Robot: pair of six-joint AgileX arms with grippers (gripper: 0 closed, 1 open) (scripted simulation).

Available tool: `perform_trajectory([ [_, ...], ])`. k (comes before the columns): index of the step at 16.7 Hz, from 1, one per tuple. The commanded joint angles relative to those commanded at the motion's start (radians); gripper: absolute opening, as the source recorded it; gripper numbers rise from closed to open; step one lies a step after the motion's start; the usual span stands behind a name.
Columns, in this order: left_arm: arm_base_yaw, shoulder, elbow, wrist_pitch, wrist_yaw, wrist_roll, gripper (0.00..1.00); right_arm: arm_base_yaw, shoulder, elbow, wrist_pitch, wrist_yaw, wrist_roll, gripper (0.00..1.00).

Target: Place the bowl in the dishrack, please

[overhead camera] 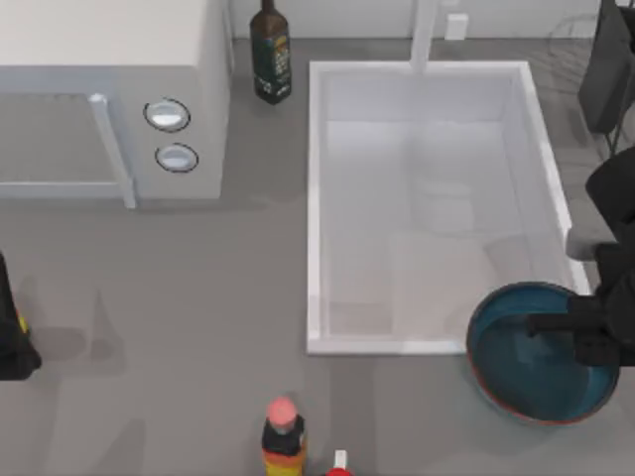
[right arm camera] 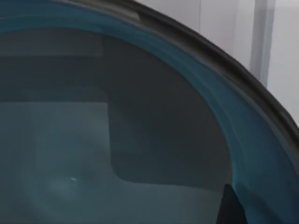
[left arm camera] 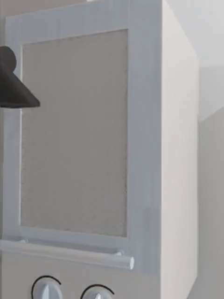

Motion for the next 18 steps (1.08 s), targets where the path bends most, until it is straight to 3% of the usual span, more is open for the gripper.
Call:
perform_trajectory([
  [5,0.0,0.0,0.0,0.0,0.0,0.0,1.0,-0.002,-0.007,0.163,-0.169,0.0,0.004,0.0],
  [13,0.0,0.0,0.0,0.0,0.0,0.0,1.0,-0.008,-0.077,0.621,-0.729,0.0,-0.007,0.0],
  [18,0.0,0.0,0.0,0.0,0.0,0.0,1.0,-0.011,-0.108,0.711,-0.818,-0.001,-0.012,0.0],
])
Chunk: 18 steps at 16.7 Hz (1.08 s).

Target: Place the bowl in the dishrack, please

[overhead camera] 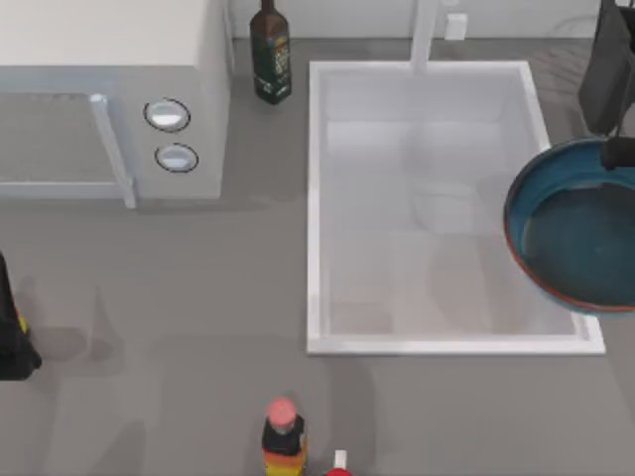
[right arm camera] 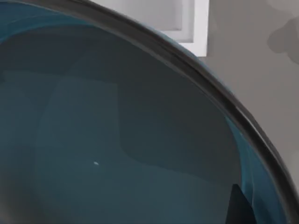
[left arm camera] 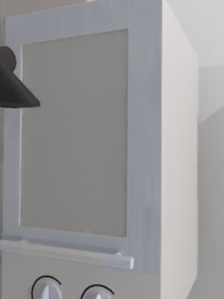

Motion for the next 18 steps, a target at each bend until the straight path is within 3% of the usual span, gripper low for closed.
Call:
perform_trajectory([
  [5,0.0,0.0,0.0,0.0,0.0,0.0,1.0,-0.005,-0.002,-0.005,0.014,-0.007,-0.002,0.0],
  [9,0.0,0.0,0.0,0.0,0.0,0.0,1.0,-0.114,-0.062,-0.039,0.151,-0.082,-0.036,0.0],
  [18,0.0,0.0,0.0,0.0,0.0,0.0,1.0,-0.6,-0.306,-0.255,0.888,-0.412,-0.188,0.0],
])
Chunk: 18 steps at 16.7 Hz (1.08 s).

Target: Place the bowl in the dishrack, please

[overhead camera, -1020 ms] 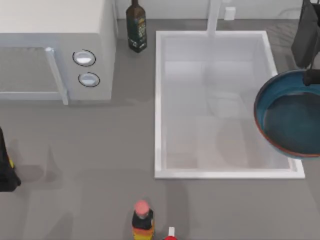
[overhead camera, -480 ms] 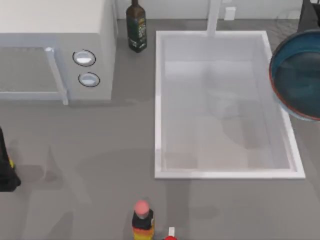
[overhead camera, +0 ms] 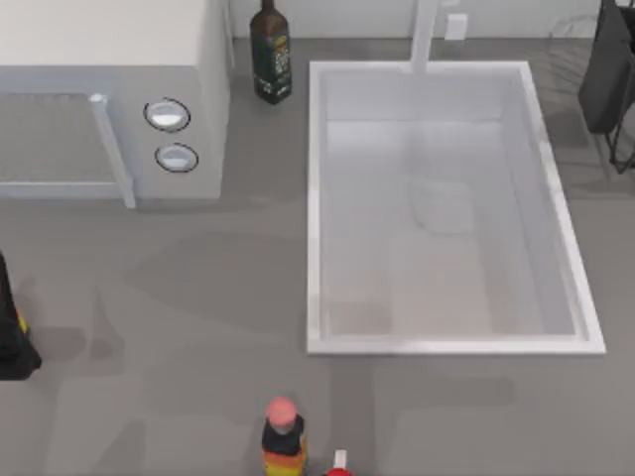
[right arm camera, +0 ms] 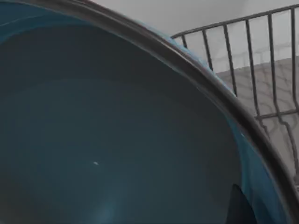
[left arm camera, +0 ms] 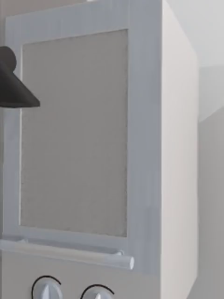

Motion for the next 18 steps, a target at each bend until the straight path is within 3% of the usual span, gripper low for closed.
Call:
perform_trajectory([
  [4,0.0,0.0,0.0,0.0,0.0,0.0,1.0,-0.204,-0.129,-0.093,0.303,-0.146,-0.066,0.0],
  [8,0.0,0.0,0.0,0.0,0.0,0.0,1.0,-0.32,-0.212,-0.139,0.447,-0.231,-0.1,0.0],
  [15,0.0,0.0,0.0,0.0,0.0,0.0,1.0,-0.321,-0.202,-0.139,0.468,-0.231,-0.101,0.0],
  [18,0.0,0.0,0.0,0.0,0.0,0.0,1.0,-0.291,-0.105,-0.147,0.565,-0.197,-0.1,0.0],
])
